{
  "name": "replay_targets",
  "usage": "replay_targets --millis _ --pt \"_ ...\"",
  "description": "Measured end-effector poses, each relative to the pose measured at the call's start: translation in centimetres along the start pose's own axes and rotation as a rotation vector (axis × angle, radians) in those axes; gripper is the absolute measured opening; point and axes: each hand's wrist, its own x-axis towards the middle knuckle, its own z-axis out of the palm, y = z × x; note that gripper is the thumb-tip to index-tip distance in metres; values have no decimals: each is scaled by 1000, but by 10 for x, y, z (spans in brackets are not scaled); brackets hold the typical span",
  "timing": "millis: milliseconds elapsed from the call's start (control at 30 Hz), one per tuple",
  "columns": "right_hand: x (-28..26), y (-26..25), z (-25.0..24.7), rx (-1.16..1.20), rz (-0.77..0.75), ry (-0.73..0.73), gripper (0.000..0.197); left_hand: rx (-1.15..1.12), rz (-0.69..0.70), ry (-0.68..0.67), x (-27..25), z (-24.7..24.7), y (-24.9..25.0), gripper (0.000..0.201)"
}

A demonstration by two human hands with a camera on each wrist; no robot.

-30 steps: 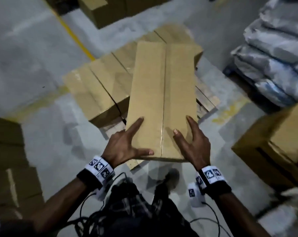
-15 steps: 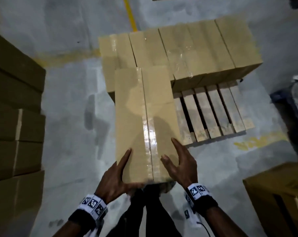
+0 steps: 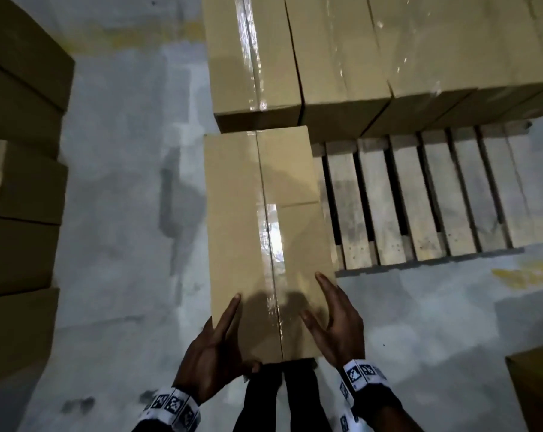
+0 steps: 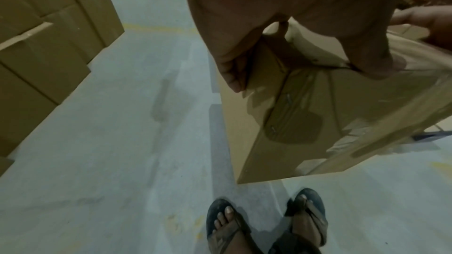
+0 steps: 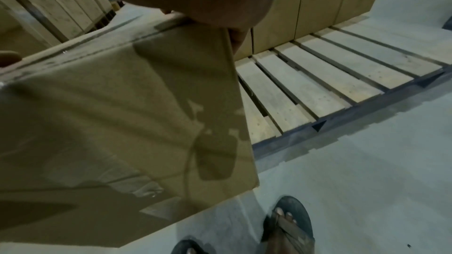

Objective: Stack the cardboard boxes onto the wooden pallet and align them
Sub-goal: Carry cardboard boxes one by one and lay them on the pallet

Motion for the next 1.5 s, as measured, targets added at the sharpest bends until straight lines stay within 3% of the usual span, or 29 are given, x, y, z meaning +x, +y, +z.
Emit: replay_targets --millis 267,400,533,633,733,833,1500 --pt "36 70 56 -106 -7 -18 84 5 -50 -19 64 62 -60 135" --pt "41 82 60 -150 6 -117 91 -46 -26 -41 80 76 -73 132" --pt "42 78 50 -227 46 -293 116 -31 -12 -40 83 73 -77 134" --pt "45 75 38 -437 72 -458 143 22 -15 -64 87 66 -73 136" --pt "44 72 32 -614 50 -545 152 101 -5 -88 92 56 -66 137" --pt "44 67 31 -713 28 -530 148 129 0 -65 99 46 -63 142" --pt "98 59 13 -608 46 -463 152 3 -45 19 135 32 -42 137"
